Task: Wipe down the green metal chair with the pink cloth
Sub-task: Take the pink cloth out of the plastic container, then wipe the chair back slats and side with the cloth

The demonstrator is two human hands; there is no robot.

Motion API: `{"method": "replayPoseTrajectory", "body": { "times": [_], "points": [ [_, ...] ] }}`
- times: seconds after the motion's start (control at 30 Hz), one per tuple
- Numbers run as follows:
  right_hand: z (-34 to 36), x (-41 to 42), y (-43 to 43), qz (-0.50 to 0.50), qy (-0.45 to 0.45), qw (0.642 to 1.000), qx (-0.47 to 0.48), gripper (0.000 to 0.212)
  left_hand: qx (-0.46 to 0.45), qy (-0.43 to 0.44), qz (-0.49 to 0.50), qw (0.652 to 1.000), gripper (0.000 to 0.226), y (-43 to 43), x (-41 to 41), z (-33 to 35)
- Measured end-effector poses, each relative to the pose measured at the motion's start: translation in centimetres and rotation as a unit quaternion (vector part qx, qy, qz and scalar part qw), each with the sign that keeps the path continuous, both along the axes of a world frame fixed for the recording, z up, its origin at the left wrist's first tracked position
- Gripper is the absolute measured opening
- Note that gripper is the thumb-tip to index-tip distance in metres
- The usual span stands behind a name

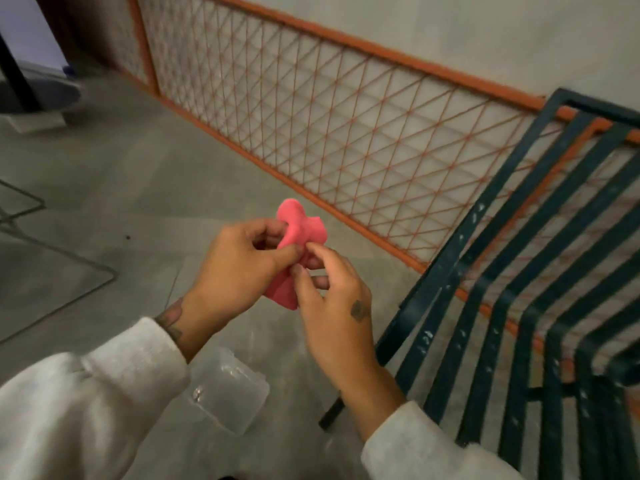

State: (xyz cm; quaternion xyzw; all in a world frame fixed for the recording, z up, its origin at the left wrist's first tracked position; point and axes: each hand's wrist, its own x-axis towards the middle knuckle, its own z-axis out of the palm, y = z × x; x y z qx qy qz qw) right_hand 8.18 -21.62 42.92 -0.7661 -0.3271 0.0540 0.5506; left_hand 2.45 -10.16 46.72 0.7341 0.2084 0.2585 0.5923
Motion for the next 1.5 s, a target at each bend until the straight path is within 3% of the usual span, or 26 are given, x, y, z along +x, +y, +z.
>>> {"method": "replayPoseTrajectory", "body": {
  "times": [0.17,0.37,0.63,0.73,0.97,1.2,1.27,1.33,1.4,1.5],
  "points": [
    [5.3,0.9,-4.7,-0.078,-0.06,0.993,0.065,0.032,0.015,-0.04,-0.035,0.998,0.01,-5.0,1.5,5.8],
    [7.5,1.2,-11.4,-0.136,-0.019,0.987,0.089,0.023,-0.001,-0.056,-0.076,0.996,0.009,-12.4,3.2,7.5],
    [7.7,3.3,-19.2,-0.134,0.15,0.972,0.123,0.024,-0.085,0.001,-0.099,0.991,0.007,-19.9,5.7,6.7],
    [8.1,3.6,-21.2,-0.113,0.211,0.959,0.155,0.023,-0.053,0.011,-0.129,0.99,0.009,-22.1,6.0,6.2],
    [5.2,4.8,-23.1,-0.124,0.259,0.949,0.129,0.029,0.1,0.047,-0.165,0.98,0.028,-24.6,6.9,2.7],
    [2.5,6.8,-20.7,-0.13,0.403,0.887,0.186,0.023,-0.053,0.049,-0.174,0.982,0.025,-21.4,8.3,0.8],
    [2.2,7.6,-20.8,-0.142,0.429,0.875,0.174,0.022,-0.038,0.046,-0.122,0.991,0.019,-19.9,8.9,0.4],
    [1.7,8.7,-20.8,-0.157,0.411,0.888,0.135,0.025,0.056,0.067,-0.043,0.995,0.016,-17.8,9.5,-0.1],
    [1.8,9.7,-20.6,-0.16,0.356,0.917,0.079,0.034,0.132,0.093,0.002,0.987,0.027,-15.9,9.9,-1.1],
    [1.7,10.8,-19.9,-0.14,0.232,0.962,-0.036,0.047,0.138,0.15,-0.017,0.979,0.056,-14.4,10.0,-3.5]
  ]
}}
